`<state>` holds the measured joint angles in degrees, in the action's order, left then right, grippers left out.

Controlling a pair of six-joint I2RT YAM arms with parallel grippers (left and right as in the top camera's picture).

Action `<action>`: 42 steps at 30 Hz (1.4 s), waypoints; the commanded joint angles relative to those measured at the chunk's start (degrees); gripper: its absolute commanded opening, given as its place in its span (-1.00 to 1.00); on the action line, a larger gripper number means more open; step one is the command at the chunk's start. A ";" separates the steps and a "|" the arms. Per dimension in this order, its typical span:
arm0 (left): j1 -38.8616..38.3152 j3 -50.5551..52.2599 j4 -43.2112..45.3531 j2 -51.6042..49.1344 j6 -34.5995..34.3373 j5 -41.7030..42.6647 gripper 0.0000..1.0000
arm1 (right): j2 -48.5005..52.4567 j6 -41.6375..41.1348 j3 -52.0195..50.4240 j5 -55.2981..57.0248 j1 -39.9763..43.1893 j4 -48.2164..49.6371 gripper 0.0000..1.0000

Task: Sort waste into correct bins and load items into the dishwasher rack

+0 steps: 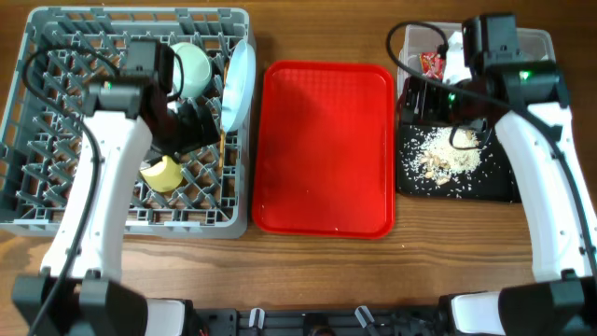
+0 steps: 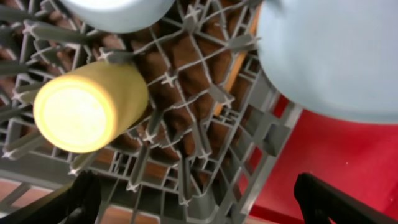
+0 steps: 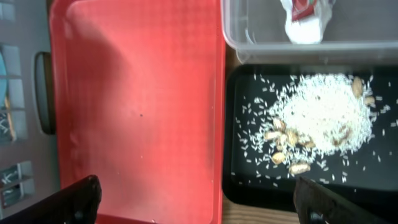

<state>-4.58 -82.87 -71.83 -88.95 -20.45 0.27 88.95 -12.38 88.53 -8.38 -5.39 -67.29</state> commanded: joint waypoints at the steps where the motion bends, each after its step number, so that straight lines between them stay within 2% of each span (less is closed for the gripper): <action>1: -2.82 13.27 10.51 15.74 2.12 0.15 1.00 | -11.78 -1.25 -10.21 2.21 0.09 6.45 0.99; 5: -5.51 27.61 20.09 33.66 2.69 0.28 1.00 | -28.96 -1.27 -24.22 3.76 0.09 13.97 0.99; 6: -6.29 31.52 22.16 39.39 2.58 0.31 1.00 | -35.91 -1.20 -28.02 5.07 0.09 14.36 0.99; 7: -6.40 34.86 22.93 44.98 1.99 0.28 1.00 | -40.92 -1.14 -30.05 5.81 0.09 13.35 1.00; 10: -6.40 36.00 21.24 50.27 1.99 0.28 1.00 | -47.28 -1.68 -30.80 5.81 0.09 7.58 0.99; 22: -6.40 36.00 21.22 50.62 1.99 0.28 1.00 | -42.01 -1.70 -30.88 5.81 0.09 5.97 0.99; 25: -6.40 36.00 21.22 50.62 1.99 0.28 1.00 | -43.08 1.86 -30.93 6.25 0.09 4.92 0.99; 27: -6.40 36.00 21.22 50.62 1.99 0.28 1.00 | -48.37 3.52 -33.03 6.71 0.09 11.69 0.99; 32: -6.40 36.00 21.22 50.62 1.99 0.28 1.00 | -73.48 4.68 -54.03 6.69 0.11 35.12 0.99; 35: -6.40 36.00 21.22 50.62 1.99 0.28 1.00 | -84.67 4.79 -65.31 6.78 0.22 46.93 0.99; 37: -6.40 36.00 21.22 50.62 1.99 0.28 1.00 | -88.72 4.94 -72.15 7.13 0.22 55.45 1.00; 41: -6.40 36.00 21.22 50.62 1.99 0.28 1.00 | -88.76 4.98 -85.94 6.69 1.68 77.37 0.99; 42: -6.40 36.00 21.22 50.62 1.99 0.28 1.00 | -88.78 6.08 -88.26 6.60 2.40 79.60 0.99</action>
<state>-10.79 -47.00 -50.74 -38.41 -18.98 0.47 1.10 -8.21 4.80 -2.28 -4.47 7.22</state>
